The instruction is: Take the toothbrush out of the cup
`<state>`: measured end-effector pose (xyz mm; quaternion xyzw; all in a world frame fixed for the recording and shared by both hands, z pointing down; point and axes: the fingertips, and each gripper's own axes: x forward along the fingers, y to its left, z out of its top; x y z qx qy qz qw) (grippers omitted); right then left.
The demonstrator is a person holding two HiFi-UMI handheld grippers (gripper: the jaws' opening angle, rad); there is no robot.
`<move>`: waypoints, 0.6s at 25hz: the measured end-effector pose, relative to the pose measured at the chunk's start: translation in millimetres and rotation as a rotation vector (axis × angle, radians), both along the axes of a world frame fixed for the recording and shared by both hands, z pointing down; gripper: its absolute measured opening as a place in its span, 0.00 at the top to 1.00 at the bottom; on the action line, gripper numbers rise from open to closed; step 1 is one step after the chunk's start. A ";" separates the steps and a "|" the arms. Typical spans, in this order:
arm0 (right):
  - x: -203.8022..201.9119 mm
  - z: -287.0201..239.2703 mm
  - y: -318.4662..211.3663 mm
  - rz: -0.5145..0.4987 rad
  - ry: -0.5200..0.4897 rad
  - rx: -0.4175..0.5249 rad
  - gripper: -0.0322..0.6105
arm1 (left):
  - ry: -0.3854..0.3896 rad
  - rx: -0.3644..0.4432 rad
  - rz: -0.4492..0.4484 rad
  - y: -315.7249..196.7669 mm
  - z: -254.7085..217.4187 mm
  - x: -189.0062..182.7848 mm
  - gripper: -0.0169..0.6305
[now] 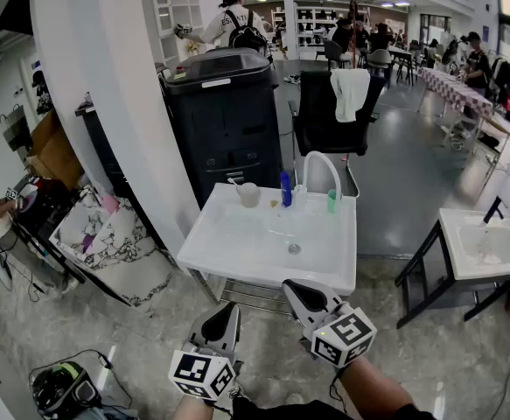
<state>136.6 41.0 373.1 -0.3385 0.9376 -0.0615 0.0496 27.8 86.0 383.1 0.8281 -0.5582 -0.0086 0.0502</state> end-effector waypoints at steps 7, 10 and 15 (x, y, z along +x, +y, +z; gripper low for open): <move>6.2 2.7 0.1 -0.001 -0.001 -0.001 0.93 | -0.001 0.003 -0.002 0.4 1.2 5.7 0.95; 7.1 3.0 -0.5 -0.005 -0.008 -0.001 0.93 | 0.000 0.002 -0.002 0.4 1.5 7.0 0.95; 10.8 3.6 -0.2 -0.011 -0.031 -0.006 0.92 | -0.004 0.001 -0.004 0.2 2.6 8.9 0.95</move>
